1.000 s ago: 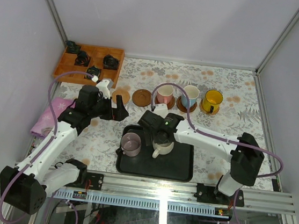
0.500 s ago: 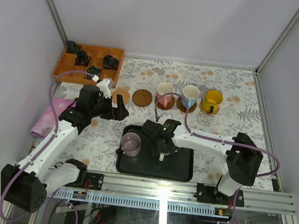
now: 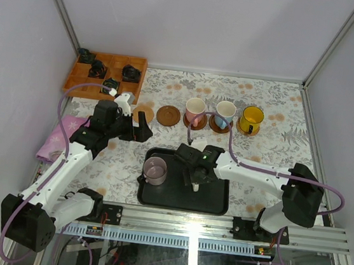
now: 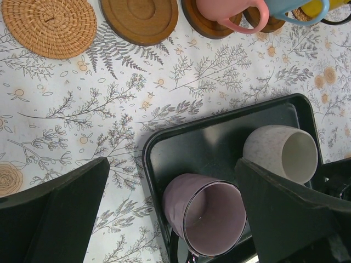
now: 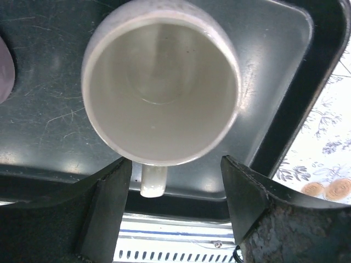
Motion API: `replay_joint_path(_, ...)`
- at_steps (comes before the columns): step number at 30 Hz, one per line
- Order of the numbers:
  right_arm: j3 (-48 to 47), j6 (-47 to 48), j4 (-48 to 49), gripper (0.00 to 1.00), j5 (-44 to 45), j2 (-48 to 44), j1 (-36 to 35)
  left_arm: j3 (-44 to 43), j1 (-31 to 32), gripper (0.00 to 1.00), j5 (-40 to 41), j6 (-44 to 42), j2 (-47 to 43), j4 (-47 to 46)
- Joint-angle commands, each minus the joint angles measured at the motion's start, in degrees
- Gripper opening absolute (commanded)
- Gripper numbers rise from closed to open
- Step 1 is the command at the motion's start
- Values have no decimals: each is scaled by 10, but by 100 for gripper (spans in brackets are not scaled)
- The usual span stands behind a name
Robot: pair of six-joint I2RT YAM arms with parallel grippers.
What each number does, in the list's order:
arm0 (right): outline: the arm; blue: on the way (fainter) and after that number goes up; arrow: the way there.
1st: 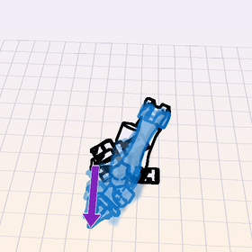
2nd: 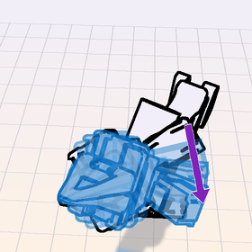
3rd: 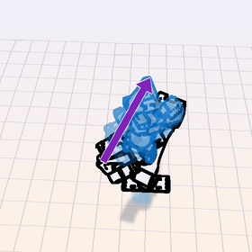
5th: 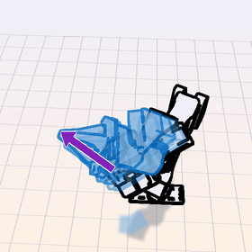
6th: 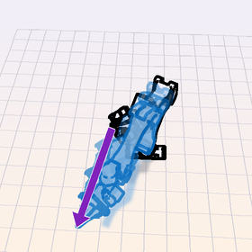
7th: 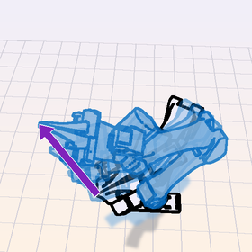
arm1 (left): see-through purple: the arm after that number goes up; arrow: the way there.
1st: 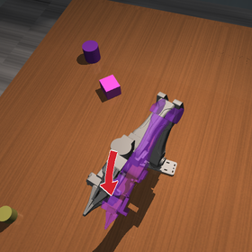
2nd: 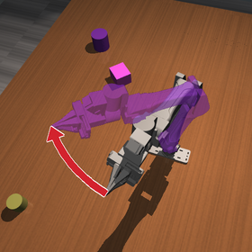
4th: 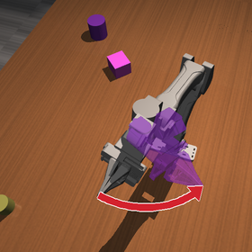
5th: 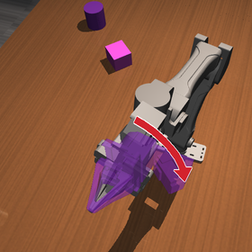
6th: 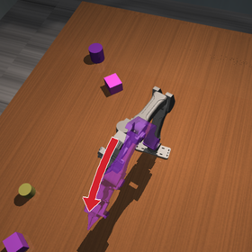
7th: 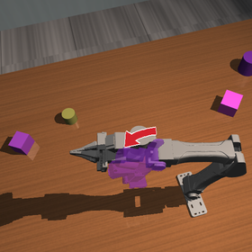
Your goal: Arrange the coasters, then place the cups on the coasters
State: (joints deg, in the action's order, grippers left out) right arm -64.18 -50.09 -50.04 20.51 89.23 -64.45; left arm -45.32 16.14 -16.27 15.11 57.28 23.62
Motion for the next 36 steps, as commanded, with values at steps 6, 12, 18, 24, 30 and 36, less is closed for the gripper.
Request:
replay_joint_path(6,39,20,80,59,-54,-20,-4,-16,3,99,12,-7,-4,-16)
replay_joint_path(12,53,9,89,49,-56,-19,-5,-17,3,99,10,-5,-3,-16)
replay_joint_path(18,60,7,88,0,-58,-13,-4,-19,3,99,11,-7,-3,-11)
replay_joint_path(24,56,6,81,0,-58,-24,-7,-15,3,100,10,-6,0,-11)
replay_joint_path(30,24,7,62,0,-16,-42,-15,-12,3,100,12,-5,2,-19)
replay_joint_path(36,-27,14,36,0,23,-47,-16,-19,3,100,23,-5,4,-23)
